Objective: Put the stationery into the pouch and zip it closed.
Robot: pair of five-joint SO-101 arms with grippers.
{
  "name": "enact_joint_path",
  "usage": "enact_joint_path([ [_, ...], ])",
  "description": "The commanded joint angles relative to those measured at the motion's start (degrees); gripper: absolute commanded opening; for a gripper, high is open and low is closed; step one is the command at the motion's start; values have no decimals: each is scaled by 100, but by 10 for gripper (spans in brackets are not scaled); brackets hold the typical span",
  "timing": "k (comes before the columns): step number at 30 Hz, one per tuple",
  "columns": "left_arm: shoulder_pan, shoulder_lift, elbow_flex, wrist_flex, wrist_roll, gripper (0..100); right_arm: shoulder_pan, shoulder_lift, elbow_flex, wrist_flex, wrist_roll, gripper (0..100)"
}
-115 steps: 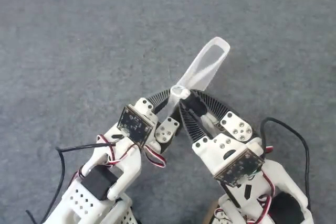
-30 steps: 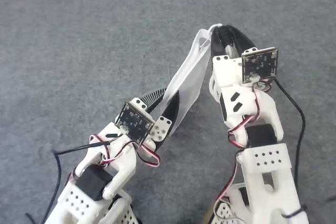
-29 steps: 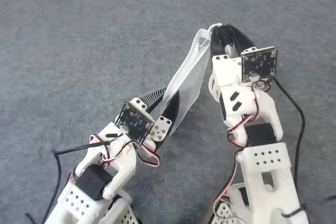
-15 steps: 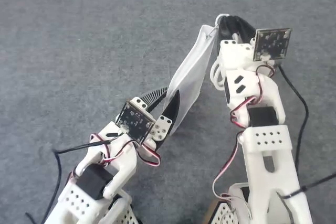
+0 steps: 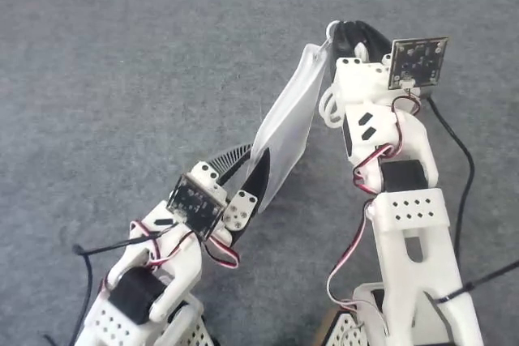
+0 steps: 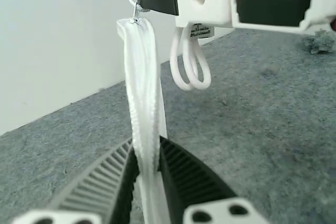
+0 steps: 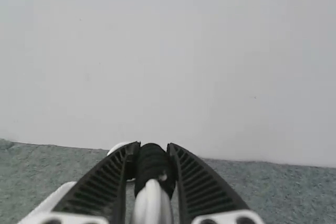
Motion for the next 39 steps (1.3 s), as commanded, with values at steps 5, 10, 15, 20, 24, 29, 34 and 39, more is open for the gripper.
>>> enact_joint_path([
  [5,-44,-598,-66,431,-18,8,716,365,-308,-57,-114,6],
  [10,-53,-598,-92,484,-18,8,681,365,-308,-57,-105,6],
  [15,-53,-598,-92,466,-9,9,629,295,-352,215,-79,9],
  [20,-149,-598,-92,457,-9,13,426,101,-545,945,-79,105],
  [24,-510,-598,-92,448,149,96,215,-295,-545,1499,-79,184],
  [29,-993,-598,-101,316,1064,193,31,-690,-527,1912,-79,184],
  [34,-1284,-598,-101,290,1152,212,-163,-892,-527,2202,-88,184],
  [39,-1275,-598,-101,290,1152,210,-444,-989,-527,2440,-79,184],
])
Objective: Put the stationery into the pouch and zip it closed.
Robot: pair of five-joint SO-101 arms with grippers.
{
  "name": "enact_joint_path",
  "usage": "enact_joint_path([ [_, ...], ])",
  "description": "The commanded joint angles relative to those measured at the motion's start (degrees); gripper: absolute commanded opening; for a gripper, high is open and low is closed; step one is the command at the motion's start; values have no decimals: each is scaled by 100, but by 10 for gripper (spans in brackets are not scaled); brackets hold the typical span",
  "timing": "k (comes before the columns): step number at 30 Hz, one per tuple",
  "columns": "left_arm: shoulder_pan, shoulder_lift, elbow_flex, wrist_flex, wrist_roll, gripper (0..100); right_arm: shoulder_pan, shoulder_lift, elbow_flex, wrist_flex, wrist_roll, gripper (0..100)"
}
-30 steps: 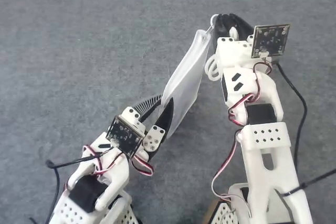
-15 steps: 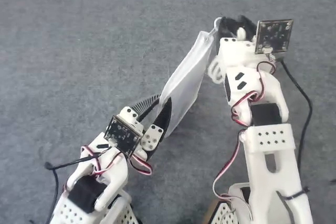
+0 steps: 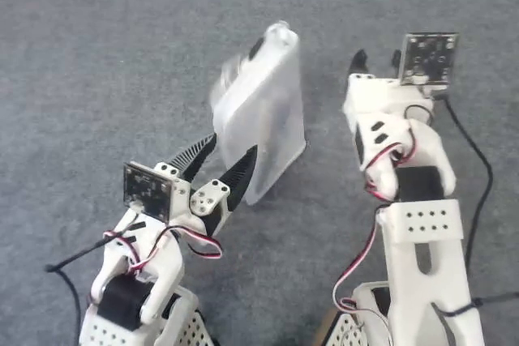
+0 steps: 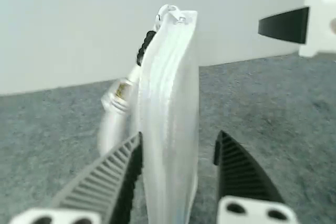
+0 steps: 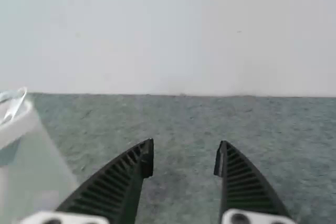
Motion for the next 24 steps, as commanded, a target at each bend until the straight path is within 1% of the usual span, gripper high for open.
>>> enact_joint_path([
  [1,-44,-79,-180,-132,97,210,-198,-295,-185,145,-44,184],
  [5,-70,-79,-180,-132,97,210,-286,-338,-97,119,-44,184],
  [7,-281,-79,-180,-149,105,209,-347,-400,-44,127,-44,184],
  [11,-923,-79,-215,-396,545,209,-514,-576,79,136,-44,184],
  [14,-1222,-79,-321,-422,633,209,-646,-743,220,119,-35,184],
  [18,-1354,-79,-330,-440,633,209,-822,-927,369,92,273,184],
  [21,-1486,-88,-426,-431,633,209,-919,-1051,448,92,316,184],
  [24,-1626,-88,-479,-448,633,177,-910,-1147,448,119,316,183],
])
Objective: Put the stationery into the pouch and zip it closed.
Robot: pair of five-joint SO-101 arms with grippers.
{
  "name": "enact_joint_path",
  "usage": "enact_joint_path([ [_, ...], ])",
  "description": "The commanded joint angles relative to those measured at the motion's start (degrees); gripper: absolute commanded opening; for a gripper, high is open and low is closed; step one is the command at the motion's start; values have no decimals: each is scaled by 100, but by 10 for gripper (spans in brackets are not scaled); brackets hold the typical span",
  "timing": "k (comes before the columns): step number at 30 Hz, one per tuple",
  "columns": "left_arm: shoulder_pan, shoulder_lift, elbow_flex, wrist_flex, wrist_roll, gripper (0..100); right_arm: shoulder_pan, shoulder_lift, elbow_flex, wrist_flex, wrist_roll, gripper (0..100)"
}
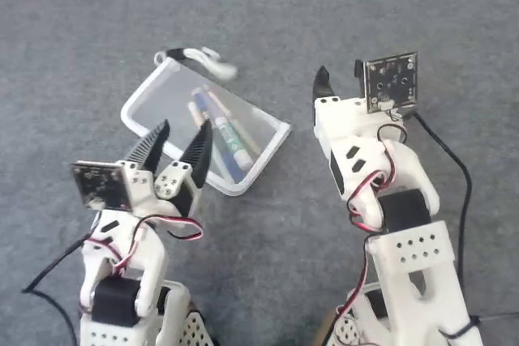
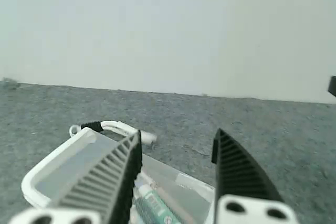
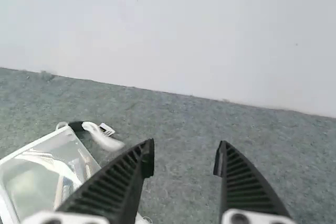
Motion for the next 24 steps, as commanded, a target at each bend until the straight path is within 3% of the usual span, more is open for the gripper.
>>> enact_joint_path([
  [1,-149,-88,-409,-211,70,160,-48,-286,-53,4,88,181],
  [9,-141,-88,-409,-299,53,36,-57,-655,-79,-40,97,13],
  [24,-149,-88,-901,-273,53,11,-13,-2325,853,22,378,9],
])
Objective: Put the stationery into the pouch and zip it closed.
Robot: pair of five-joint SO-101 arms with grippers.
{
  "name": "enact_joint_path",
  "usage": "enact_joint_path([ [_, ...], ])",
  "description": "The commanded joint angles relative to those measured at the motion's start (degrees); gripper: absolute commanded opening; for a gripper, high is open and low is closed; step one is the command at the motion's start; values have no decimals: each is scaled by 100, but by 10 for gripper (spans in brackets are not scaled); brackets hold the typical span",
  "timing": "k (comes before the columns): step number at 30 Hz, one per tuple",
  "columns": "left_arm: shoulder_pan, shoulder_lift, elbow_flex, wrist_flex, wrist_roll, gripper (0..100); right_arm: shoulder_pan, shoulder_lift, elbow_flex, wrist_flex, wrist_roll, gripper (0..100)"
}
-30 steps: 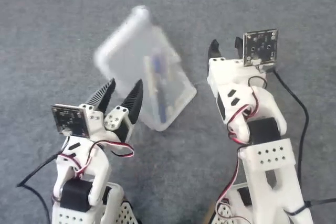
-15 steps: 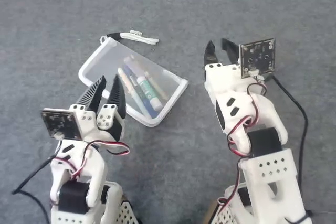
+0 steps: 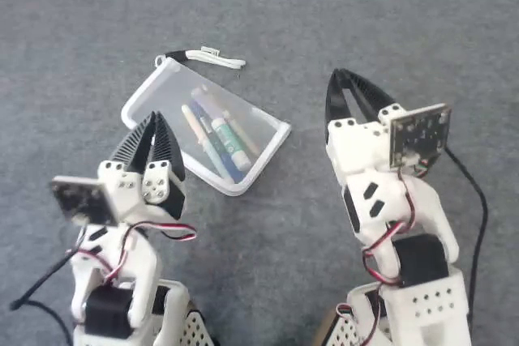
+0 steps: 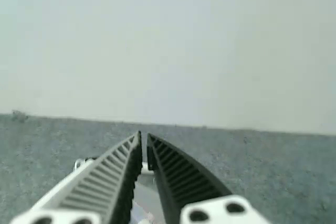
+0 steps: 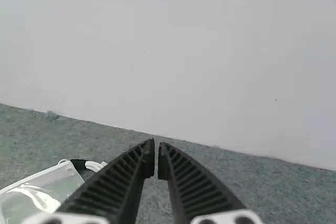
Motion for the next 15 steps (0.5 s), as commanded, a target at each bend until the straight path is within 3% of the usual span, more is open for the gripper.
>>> enact_joint_path([
  [1,-35,9,-444,-158,53,11,-22,-558,273,22,79,9],
  [15,-44,9,-549,756,53,11,435,-2492,2057,-31,79,9],
])
